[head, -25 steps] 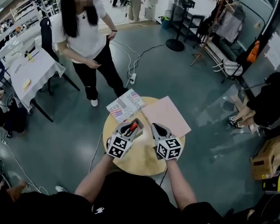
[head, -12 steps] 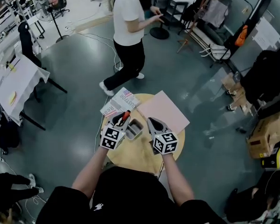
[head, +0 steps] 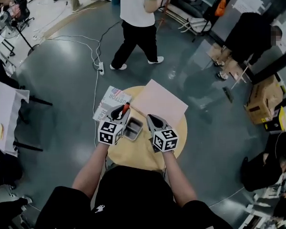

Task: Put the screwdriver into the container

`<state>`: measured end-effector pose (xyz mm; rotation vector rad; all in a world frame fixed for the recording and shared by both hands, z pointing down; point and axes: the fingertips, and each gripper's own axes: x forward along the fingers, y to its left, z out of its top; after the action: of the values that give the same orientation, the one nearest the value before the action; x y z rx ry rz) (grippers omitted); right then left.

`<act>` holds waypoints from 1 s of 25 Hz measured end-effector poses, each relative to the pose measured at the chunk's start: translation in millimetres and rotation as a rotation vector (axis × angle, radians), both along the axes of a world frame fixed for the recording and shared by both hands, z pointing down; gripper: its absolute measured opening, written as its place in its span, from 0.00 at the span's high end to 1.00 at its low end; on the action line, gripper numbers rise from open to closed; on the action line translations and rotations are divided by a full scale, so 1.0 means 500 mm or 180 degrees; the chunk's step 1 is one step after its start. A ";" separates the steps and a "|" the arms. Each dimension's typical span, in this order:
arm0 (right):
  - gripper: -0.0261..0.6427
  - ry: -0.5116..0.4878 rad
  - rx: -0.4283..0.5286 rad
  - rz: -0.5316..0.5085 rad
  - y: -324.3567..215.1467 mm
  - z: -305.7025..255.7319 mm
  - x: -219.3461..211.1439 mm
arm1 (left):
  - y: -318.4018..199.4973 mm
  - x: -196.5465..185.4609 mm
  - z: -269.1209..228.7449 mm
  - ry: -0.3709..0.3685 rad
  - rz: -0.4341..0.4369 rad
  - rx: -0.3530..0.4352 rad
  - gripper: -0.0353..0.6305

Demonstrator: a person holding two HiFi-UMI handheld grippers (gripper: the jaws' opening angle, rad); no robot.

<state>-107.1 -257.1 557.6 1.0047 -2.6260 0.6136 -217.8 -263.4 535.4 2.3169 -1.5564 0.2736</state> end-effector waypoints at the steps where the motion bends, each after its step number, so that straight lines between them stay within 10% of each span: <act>1: 0.96 0.0005 -0.0016 0.0081 0.001 0.006 0.006 | -0.007 0.009 0.005 0.0041 0.0069 -0.0009 0.80; 25: 0.96 0.0001 -0.0297 0.0910 0.083 0.083 0.112 | -0.003 0.108 0.141 0.0983 0.0381 -0.0386 0.80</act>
<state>-50.9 -215.8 598.9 1.3615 -2.4463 0.7897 -163.6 -264.7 606.1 2.2354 -1.2219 0.0335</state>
